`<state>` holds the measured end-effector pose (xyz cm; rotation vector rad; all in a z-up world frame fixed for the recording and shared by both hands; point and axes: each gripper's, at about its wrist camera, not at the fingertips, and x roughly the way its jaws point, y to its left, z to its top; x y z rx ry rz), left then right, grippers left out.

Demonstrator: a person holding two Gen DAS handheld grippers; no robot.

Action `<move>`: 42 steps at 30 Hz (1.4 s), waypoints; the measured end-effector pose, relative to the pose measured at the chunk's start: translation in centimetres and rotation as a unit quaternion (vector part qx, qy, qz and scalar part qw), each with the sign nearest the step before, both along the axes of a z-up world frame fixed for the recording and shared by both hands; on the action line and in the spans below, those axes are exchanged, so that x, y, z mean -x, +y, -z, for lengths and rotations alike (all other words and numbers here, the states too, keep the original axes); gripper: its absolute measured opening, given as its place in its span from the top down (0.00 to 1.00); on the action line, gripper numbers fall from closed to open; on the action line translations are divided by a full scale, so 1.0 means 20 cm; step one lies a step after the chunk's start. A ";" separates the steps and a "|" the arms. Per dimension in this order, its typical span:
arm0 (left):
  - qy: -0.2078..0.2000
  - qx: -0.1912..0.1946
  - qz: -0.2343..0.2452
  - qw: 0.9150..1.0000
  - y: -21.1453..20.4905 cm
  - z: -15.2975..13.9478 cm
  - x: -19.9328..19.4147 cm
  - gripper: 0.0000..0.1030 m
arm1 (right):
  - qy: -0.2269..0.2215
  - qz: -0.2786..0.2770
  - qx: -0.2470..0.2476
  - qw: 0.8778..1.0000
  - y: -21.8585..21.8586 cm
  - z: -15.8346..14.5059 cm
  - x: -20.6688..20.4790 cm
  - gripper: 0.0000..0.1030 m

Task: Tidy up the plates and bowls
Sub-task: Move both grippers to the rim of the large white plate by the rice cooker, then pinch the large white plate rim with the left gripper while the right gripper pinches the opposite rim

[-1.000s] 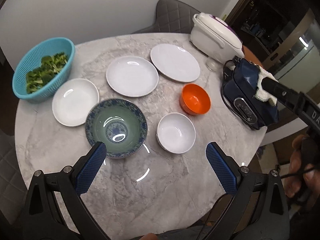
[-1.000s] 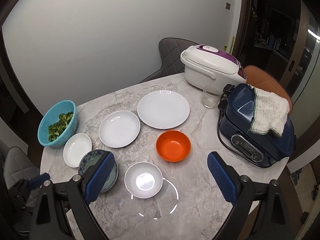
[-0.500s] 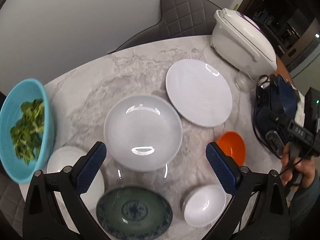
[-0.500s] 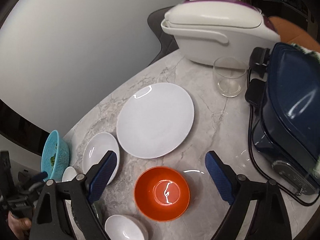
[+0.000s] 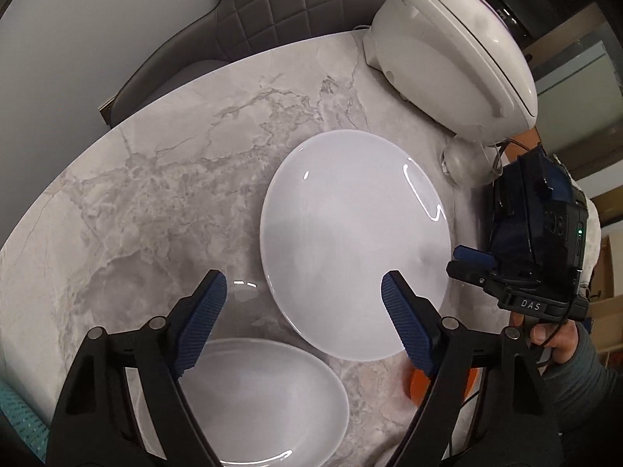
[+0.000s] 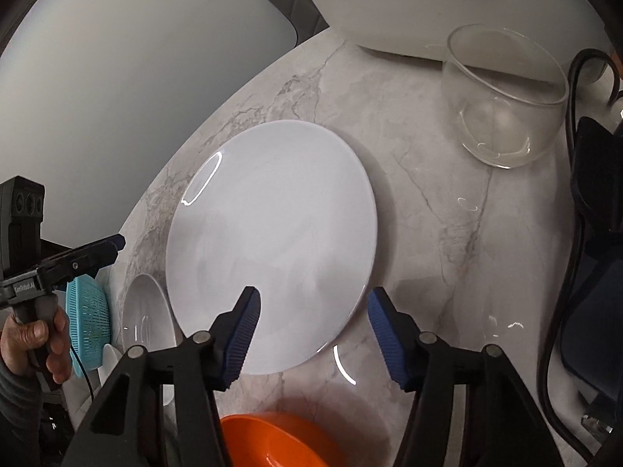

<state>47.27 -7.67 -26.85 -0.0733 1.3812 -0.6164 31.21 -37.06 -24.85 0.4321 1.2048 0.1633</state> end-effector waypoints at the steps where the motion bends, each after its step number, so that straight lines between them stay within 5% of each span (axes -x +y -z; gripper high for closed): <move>1: 0.005 0.006 0.004 1.000 -0.01 0.03 0.00 0.25 | 0.003 -0.002 0.002 1.000 0.00 0.02 -0.01 0.40; 15: 0.054 0.049 0.045 0.996 -0.14 0.27 -0.13 0.49 | 0.009 0.010 -0.012 1.000 -0.10 0.11 -0.10 0.41; 25: 0.082 0.066 0.053 0.993 -0.14 0.33 -0.16 0.53 | 0.034 0.022 -0.067 0.997 -0.13 0.15 -0.14 0.56; 29: 0.089 0.065 0.055 0.992 -0.15 0.35 -0.18 0.57 | 0.041 0.026 -0.074 0.996 -0.12 0.16 -0.16 0.59; 33: 0.095 0.065 0.042 0.993 -0.11 0.37 -0.21 0.73 | 0.055 0.045 -0.085 0.994 -0.14 0.16 -0.18 0.64; 42: 0.118 0.085 0.014 0.989 -0.06 0.40 -0.27 0.77 | 0.078 0.072 -0.103 0.989 -0.18 0.18 -0.18 0.71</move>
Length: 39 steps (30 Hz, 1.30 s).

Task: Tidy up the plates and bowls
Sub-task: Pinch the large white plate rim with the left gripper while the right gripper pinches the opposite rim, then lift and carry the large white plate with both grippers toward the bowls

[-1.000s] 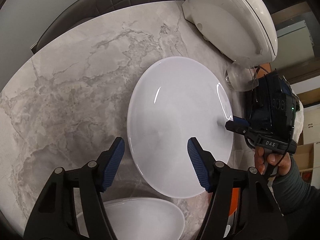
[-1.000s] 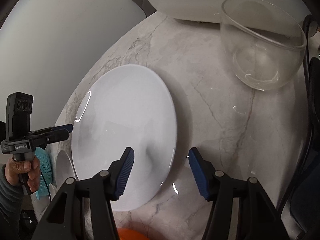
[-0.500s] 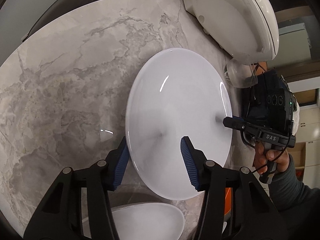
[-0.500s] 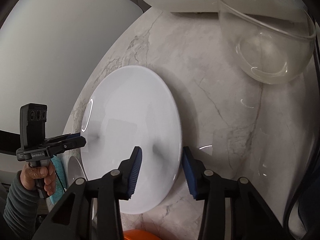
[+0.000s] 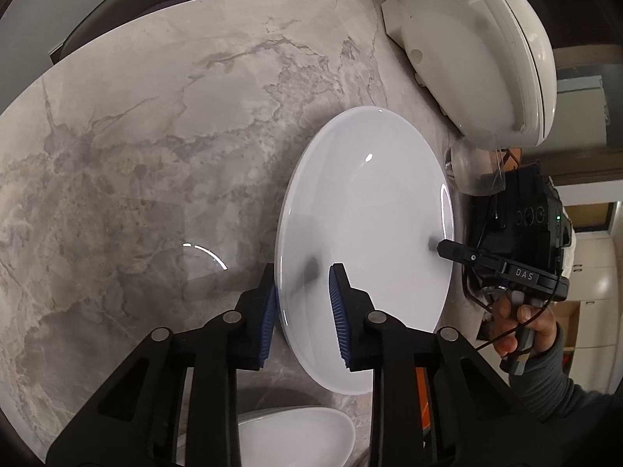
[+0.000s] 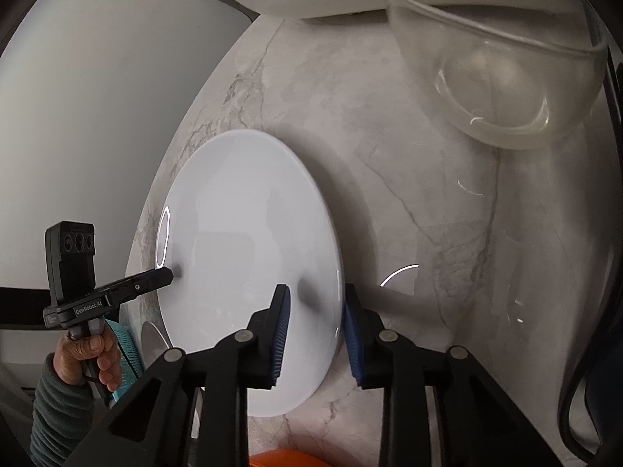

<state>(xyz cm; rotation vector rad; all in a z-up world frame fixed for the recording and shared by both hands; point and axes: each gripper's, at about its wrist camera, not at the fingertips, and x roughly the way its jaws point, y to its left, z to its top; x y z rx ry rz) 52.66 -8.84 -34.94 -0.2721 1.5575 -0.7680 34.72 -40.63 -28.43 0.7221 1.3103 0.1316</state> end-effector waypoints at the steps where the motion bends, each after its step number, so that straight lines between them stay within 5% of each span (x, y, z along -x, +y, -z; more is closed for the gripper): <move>1: -0.003 -0.001 -0.003 1.000 0.00 0.00 -0.01 0.77 | 0.004 0.010 -0.010 1.000 -0.02 0.00 0.02 0.71; 9: -0.017 -0.008 -0.003 1.000 0.00 -0.02 -0.01 0.76 | 0.002 0.009 -0.001 1.000 -0.03 -0.03 0.05 0.69; 13: -0.025 -0.029 -0.002 0.999 -0.01 -0.02 -0.01 0.86 | 0.000 0.003 0.017 1.000 -0.04 -0.03 0.05 0.82; 25: -0.029 -0.047 0.005 0.998 -0.05 -0.05 0.04 0.86 | -0.009 0.019 0.017 1.000 -0.07 -0.05 0.05 0.83; 39: -0.051 -0.052 -0.010 0.997 -0.03 -0.26 0.16 0.86 | -0.042 0.008 0.032 0.999 -0.03 -0.18 0.05 0.83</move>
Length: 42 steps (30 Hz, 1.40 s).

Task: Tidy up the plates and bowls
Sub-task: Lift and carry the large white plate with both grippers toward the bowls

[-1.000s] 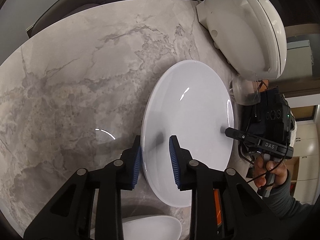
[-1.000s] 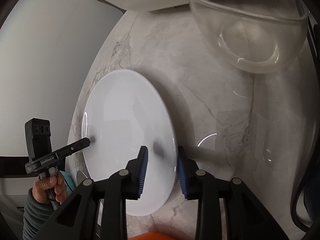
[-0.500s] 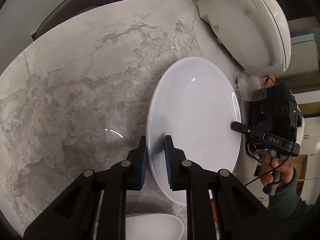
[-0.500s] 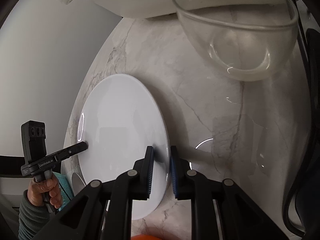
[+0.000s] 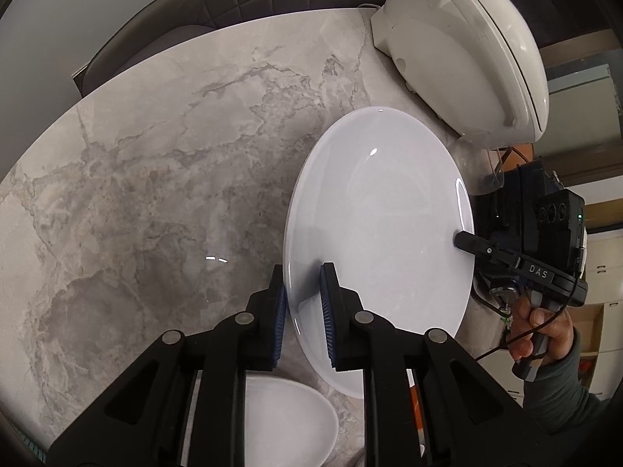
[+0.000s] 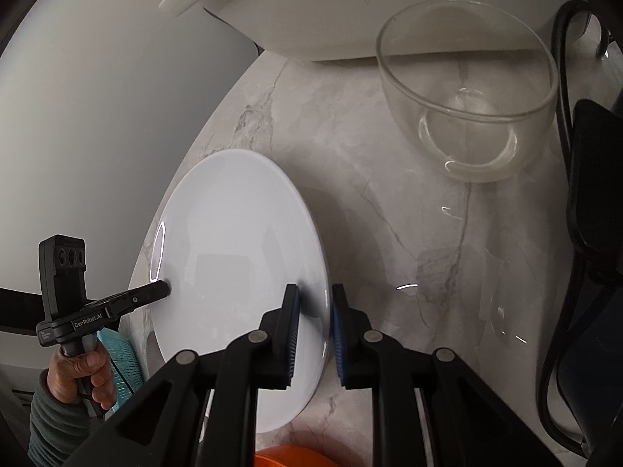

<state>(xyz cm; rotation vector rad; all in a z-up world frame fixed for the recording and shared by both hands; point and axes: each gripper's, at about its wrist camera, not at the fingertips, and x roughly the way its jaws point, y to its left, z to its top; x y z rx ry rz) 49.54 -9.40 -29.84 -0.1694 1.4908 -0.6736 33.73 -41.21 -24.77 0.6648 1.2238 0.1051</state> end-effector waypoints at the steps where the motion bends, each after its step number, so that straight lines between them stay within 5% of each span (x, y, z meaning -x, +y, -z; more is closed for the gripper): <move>1: -0.002 -0.001 -0.001 1.000 0.01 -0.03 0.02 0.86 | -0.003 -0.001 -0.001 1.000 0.00 -0.02 0.00 0.83; 21: -0.039 -0.009 -0.041 0.998 0.29 -0.62 0.81 0.86 | -0.053 -0.048 -0.006 0.997 0.19 -0.44 0.45 0.83; 33: -0.039 0.000 -0.062 0.997 0.51 -0.67 1.51 0.85 | -0.051 -0.076 -0.005 0.996 0.42 -0.62 0.94 0.83; 42: -0.042 -0.004 -0.080 0.996 0.66 -0.64 2.06 0.85 | -0.035 -0.096 -0.003 0.995 0.57 -0.59 1.33 0.83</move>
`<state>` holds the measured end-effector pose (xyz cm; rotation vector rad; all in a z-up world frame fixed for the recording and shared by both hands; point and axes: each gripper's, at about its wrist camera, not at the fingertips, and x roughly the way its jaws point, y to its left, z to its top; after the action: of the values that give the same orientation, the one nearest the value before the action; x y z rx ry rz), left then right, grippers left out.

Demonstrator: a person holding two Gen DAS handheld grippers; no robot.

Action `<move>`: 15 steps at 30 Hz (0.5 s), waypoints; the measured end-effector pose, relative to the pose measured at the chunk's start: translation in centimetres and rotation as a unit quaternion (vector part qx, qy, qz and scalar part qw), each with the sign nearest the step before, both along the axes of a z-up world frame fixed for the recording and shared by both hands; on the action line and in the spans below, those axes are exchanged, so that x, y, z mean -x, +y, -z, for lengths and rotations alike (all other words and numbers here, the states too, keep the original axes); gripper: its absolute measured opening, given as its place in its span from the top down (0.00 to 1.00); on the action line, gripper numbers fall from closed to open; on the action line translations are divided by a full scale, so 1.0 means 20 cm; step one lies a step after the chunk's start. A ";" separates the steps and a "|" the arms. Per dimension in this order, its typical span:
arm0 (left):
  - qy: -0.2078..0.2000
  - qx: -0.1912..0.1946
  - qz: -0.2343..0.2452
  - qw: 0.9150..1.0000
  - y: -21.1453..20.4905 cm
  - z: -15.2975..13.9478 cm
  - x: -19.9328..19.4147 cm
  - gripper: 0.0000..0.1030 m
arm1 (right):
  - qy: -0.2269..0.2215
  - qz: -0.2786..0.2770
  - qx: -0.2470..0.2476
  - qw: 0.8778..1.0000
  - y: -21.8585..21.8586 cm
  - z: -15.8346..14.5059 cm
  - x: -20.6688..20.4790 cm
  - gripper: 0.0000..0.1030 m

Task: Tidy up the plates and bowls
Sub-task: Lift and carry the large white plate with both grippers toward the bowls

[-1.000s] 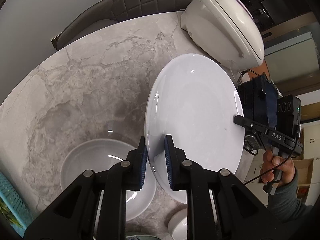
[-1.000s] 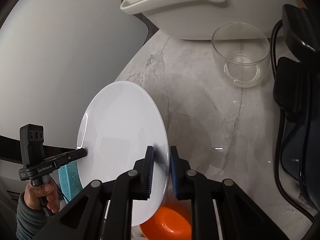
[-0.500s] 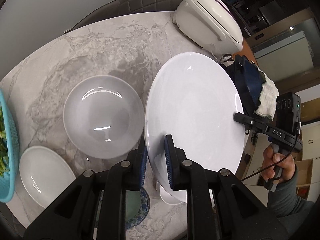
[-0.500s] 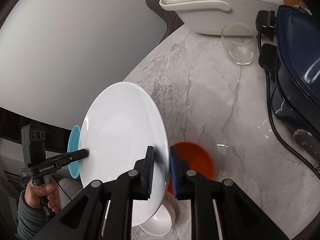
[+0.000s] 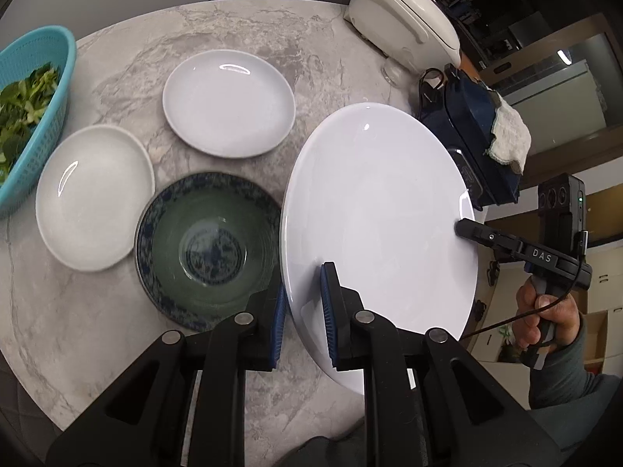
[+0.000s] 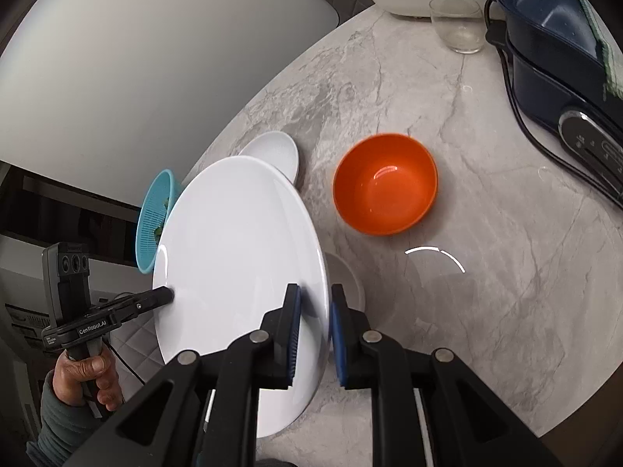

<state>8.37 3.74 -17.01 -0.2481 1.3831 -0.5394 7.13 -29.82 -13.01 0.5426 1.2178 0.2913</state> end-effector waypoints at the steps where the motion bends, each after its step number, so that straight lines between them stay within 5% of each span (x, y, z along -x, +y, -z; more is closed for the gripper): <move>1: 0.001 0.000 -0.004 1.000 0.01 0.01 0.06 0.85 | 0.001 -0.003 0.003 1.000 0.01 0.01 0.04 0.83; 15: 0.022 0.000 -0.037 0.999 0.08 0.25 0.79 0.84 | 0.043 -0.029 0.019 0.998 0.14 0.19 0.51 0.83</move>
<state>-7.40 5.35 -21.93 -0.3124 1.4106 -0.4756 -3.12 -27.11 -16.71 0.4919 1.3209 0.2958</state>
